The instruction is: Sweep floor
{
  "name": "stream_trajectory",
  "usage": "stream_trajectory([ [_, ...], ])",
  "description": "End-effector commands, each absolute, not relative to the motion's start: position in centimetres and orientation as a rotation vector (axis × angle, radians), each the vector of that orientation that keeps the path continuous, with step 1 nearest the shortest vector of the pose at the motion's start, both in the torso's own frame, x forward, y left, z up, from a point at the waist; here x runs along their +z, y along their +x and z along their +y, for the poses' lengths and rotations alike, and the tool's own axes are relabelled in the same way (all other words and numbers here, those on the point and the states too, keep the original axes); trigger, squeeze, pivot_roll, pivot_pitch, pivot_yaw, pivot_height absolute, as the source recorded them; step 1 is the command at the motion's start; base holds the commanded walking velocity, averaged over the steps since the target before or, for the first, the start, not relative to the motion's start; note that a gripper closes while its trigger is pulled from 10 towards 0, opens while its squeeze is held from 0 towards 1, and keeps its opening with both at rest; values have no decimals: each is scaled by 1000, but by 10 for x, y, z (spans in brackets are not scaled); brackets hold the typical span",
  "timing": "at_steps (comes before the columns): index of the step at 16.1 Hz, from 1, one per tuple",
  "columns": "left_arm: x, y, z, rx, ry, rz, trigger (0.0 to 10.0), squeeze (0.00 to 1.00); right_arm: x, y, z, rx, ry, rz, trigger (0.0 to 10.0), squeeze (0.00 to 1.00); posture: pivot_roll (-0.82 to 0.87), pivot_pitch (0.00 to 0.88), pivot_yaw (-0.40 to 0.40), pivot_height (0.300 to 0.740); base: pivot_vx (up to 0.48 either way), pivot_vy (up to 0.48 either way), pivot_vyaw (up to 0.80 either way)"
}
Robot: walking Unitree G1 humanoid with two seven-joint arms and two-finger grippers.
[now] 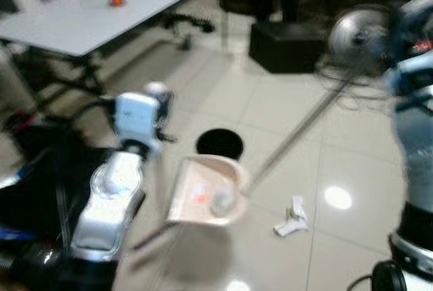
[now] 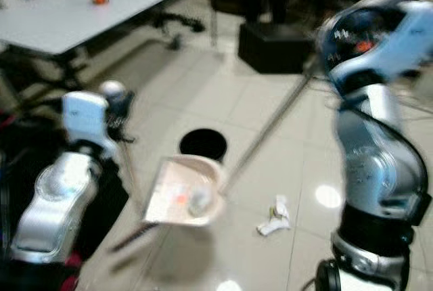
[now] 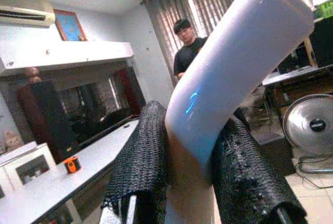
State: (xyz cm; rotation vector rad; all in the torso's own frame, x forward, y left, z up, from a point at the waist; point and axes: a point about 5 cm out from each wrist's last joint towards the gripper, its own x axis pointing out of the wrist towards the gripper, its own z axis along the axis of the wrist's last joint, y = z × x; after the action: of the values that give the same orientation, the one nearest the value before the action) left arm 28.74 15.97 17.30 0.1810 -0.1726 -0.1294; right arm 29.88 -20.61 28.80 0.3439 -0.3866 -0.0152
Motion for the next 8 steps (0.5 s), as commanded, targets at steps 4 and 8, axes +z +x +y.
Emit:
stream_trajectory([
  [4, 182, 289, 153, -140, 177, -218, 10000, 0, 293, 295, -217, -53, 338, -415, 10000, 0, -19, 0, 39, 740, 451, 0, 0],
  [8, 182, 291, 154, -129, 175, -216, 10000, 0, 293, 296, -219, -65, 333, -421, 10000, 0, -18, 0, 38, 740, 452, 0, 0],
])
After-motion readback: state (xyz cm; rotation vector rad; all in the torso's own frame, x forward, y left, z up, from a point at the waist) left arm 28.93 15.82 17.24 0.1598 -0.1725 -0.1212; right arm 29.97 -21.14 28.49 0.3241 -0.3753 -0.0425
